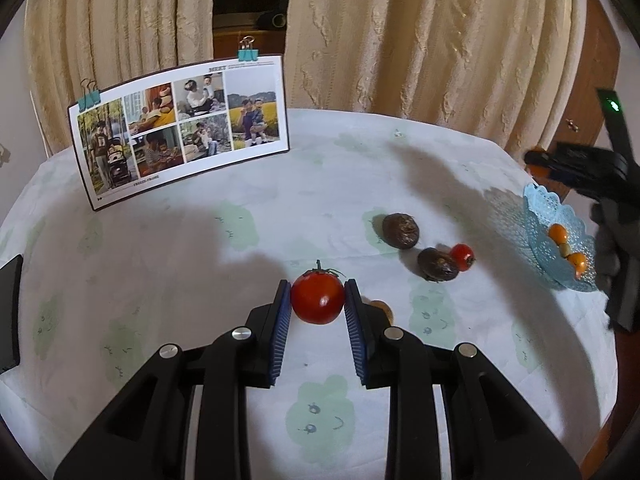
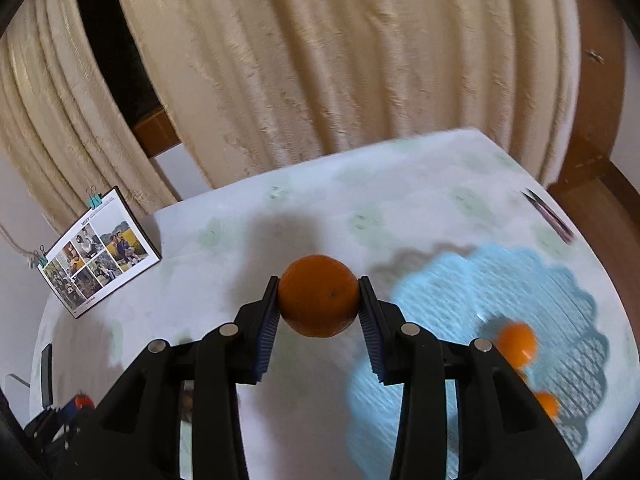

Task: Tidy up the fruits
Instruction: 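Drop the tangerine into the basket with the right tool while the left tool holds the tomato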

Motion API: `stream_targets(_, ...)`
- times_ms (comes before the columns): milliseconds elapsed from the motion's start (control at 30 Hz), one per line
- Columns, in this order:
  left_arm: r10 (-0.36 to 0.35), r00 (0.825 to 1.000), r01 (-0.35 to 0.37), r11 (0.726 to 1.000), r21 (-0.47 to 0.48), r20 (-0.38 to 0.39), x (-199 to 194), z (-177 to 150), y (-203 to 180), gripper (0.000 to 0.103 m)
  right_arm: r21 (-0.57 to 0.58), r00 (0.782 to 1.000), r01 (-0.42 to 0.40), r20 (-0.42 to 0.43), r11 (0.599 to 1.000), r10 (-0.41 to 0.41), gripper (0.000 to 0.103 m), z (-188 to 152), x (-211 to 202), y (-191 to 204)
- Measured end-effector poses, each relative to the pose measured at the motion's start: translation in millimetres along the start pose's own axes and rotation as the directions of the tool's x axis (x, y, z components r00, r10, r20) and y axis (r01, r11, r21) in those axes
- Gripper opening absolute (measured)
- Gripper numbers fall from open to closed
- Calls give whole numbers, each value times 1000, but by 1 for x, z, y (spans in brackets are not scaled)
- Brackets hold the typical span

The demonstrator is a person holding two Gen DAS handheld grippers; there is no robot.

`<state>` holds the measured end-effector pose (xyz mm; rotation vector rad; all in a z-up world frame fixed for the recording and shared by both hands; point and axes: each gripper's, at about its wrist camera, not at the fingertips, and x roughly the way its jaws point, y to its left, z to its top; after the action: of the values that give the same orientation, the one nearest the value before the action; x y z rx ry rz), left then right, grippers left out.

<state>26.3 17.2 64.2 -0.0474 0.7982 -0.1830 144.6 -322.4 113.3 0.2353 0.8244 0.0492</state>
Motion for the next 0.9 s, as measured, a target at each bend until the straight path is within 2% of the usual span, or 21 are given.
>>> stream_targets(200, -7, 1000, 8, 999, 32, -4, 0, -3, -16, 27, 76, 1000, 6, 3, 997, -6, 39, -34, -26, -43)
stream_targets(400, -25, 1000, 25, 998, 65, 1, -5, -4, -37, 27, 126, 1000, -5, 2, 992, 5, 39, -56, -36, -67)
stream_targets(800, -38, 999, 37, 994, 103, 5, -11, -4, -69, 27, 167, 1000, -17, -20, 986, 21, 40, -79, -23, -86)
stream_targets(833, -39, 999, 38, 993, 107, 5, -11, -3, -72, 27, 166, 1000, -21, -18, 986, 25, 40, -79, -24, -86)
stream_targets(900, -42, 999, 41, 992, 115, 6, -12, -3, -78, 27, 170, 1000, -27, 0, 985, 27, 48, -80, -28, -87)
